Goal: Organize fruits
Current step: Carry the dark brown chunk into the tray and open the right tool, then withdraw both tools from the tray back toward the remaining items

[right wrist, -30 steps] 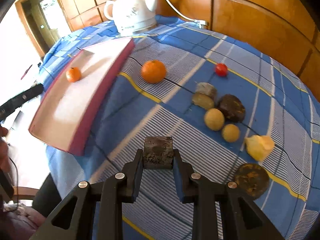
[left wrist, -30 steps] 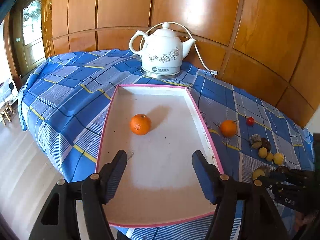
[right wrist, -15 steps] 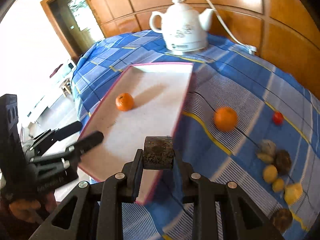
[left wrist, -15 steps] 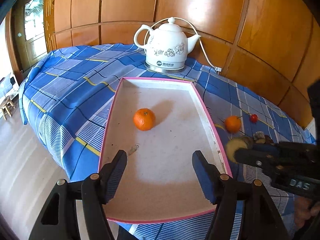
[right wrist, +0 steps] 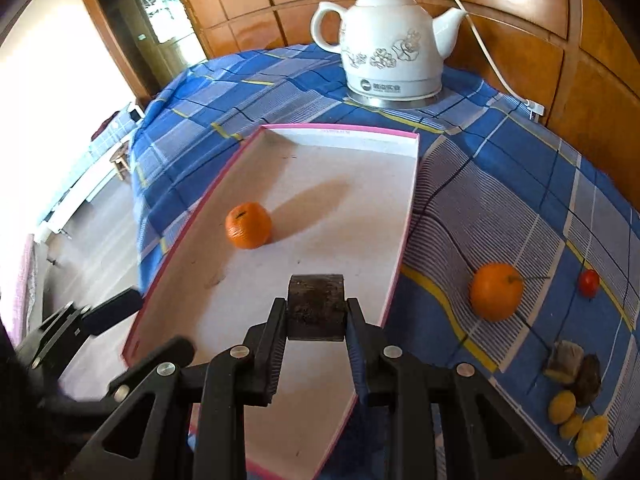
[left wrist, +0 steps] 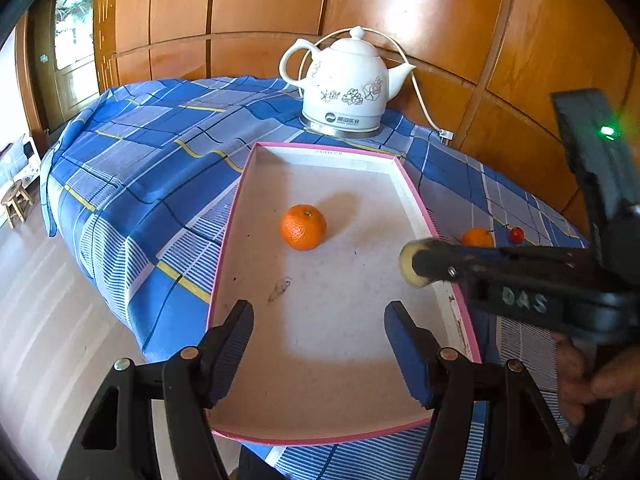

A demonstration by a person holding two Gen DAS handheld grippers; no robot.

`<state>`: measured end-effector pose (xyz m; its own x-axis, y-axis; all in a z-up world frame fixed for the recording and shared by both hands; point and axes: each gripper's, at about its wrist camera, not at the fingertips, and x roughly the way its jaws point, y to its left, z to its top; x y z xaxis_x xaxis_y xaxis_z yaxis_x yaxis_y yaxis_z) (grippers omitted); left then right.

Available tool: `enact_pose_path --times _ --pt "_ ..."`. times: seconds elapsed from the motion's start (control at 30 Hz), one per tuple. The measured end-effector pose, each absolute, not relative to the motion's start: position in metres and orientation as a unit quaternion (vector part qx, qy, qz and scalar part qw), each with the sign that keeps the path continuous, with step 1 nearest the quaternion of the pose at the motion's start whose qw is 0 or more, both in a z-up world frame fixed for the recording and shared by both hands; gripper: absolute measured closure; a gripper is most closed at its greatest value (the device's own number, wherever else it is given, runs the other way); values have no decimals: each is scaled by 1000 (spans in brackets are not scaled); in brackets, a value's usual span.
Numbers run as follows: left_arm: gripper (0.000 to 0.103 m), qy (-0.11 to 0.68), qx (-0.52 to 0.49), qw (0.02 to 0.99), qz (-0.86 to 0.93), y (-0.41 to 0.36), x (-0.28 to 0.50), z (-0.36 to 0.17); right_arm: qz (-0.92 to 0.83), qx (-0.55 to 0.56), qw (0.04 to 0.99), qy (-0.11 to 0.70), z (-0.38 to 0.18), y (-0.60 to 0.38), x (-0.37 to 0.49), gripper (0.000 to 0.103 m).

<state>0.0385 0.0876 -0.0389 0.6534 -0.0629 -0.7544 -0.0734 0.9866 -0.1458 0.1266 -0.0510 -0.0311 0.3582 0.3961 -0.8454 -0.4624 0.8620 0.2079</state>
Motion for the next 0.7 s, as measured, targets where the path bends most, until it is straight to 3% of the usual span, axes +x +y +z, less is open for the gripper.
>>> enact_pose_path --times 0.7 --pt "33 414 -77 907 -2 82 32 -37 226 6 847 481 -22 -83 102 72"
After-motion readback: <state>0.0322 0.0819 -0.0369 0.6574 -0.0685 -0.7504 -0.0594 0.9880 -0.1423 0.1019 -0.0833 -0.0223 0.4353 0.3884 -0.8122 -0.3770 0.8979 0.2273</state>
